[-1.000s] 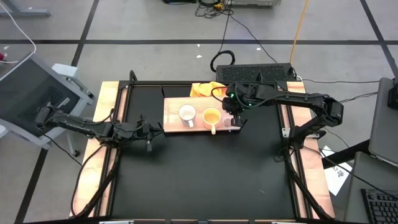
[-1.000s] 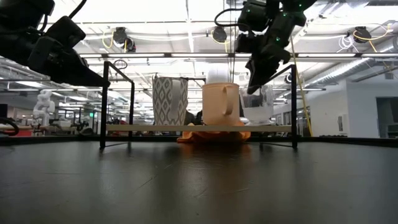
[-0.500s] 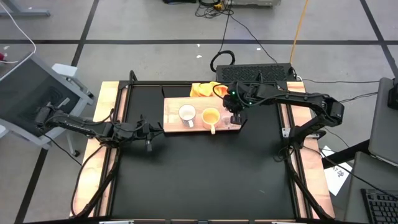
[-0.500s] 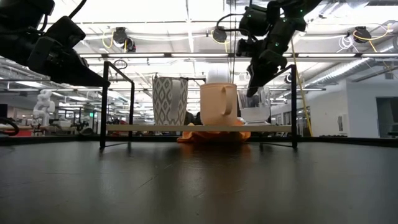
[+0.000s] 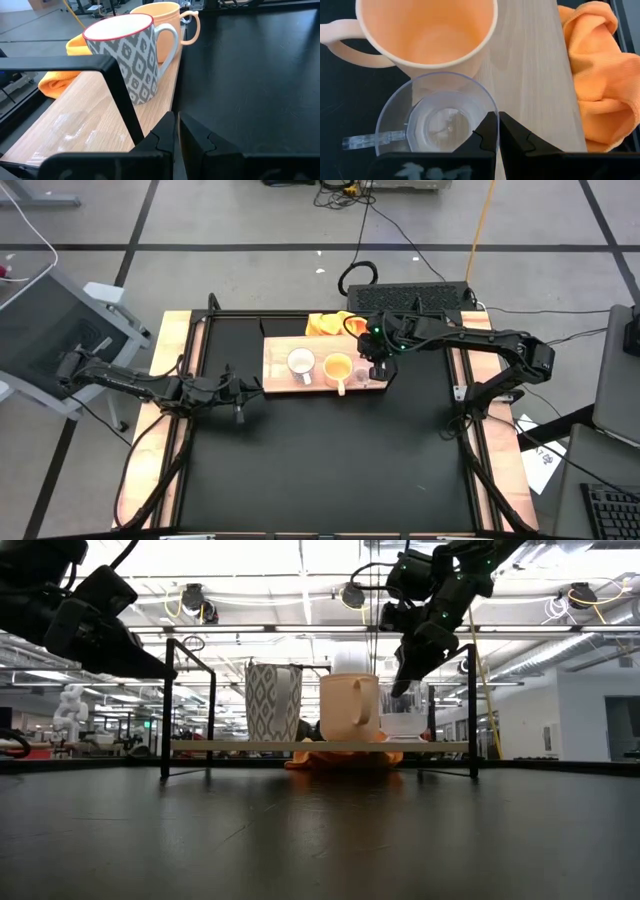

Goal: Stack small to large cups/mugs on shelf
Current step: Put the transparent cup on the shelf

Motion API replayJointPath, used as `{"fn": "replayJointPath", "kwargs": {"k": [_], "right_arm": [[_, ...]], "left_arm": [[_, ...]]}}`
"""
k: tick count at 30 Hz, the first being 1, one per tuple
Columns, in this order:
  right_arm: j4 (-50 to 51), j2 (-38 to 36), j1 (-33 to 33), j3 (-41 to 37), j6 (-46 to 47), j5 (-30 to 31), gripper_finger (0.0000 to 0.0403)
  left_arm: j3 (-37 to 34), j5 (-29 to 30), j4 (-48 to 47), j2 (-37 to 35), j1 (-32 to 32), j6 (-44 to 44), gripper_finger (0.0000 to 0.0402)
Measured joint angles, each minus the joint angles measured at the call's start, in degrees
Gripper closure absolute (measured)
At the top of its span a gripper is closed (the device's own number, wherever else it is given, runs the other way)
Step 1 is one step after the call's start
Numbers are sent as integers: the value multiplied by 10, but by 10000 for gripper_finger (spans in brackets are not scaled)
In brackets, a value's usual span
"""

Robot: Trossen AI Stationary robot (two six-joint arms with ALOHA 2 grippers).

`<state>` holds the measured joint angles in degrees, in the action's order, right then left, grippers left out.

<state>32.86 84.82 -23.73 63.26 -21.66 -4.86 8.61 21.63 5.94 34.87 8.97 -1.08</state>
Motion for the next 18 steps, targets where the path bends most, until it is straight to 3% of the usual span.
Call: {"fn": "replayJointPath", "kwargs": {"k": [11,18], "right_arm": [[3,0,0,-1,-1,0,401],[8,3,0,-3,4,1,377]], "left_arm": [[0,0,3,0,0,-1,376],[0,0,3,0,0,-1,376]]}}
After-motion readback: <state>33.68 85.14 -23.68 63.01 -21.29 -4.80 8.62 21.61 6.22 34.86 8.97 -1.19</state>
